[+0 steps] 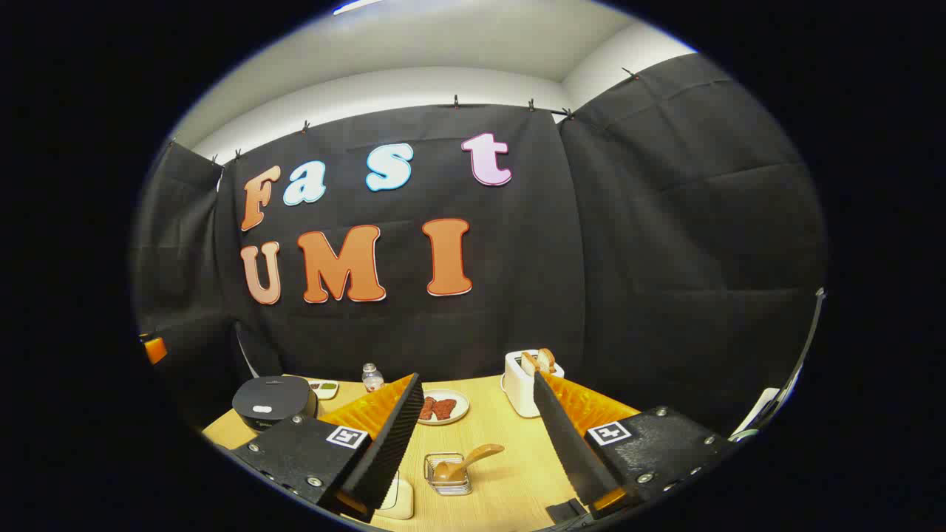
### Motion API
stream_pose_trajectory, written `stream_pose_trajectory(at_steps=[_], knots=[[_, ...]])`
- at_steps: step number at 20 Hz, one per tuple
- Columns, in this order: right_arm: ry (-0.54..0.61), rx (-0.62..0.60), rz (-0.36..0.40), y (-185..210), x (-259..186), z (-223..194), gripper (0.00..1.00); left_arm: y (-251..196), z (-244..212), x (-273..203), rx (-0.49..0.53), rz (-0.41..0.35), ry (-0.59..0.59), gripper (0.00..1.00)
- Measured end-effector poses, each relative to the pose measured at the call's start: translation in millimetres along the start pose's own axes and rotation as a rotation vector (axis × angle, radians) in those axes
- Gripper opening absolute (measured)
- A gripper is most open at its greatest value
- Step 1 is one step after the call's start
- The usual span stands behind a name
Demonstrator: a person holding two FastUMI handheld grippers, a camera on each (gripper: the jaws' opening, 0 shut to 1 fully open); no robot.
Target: Close the left gripper, press the button to open the rice cooker; take a wooden spoon from the chopstick holder with the right hand, scoop a spoonful of rice and pour it into the rice cooker, then put the wooden spoon back into the chopstick holder.
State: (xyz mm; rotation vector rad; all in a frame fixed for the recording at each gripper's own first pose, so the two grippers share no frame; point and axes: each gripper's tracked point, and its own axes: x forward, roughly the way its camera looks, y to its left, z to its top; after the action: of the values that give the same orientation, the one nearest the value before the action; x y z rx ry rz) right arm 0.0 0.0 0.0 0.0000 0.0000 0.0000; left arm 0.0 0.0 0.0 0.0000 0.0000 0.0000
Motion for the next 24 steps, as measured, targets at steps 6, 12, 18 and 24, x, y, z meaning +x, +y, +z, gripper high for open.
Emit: stream_pose_trajectory(at_steps=[6, 12, 18, 24], knots=[[0.014, -0.037, 0.011, 17, -1, -4, 0.93, 6, 13, 21, 0.001, -0.038, -0.022, 0.98], [0.008, -0.034, -0.016, 22, 5, -6, 0.97, 7, 16, 36, 0.004, -0.058, -0.026, 1.0], [0.007, -0.025, -0.032, 20, 7, -4, 0.93, 13, 19, 41, 0.009, -0.049, -0.028, 1.0], [0.01, -0.016, -0.05, 14, 9, -2, 0.93, 16, 17, 42, 0.003, -0.045, -0.022, 0.98]])
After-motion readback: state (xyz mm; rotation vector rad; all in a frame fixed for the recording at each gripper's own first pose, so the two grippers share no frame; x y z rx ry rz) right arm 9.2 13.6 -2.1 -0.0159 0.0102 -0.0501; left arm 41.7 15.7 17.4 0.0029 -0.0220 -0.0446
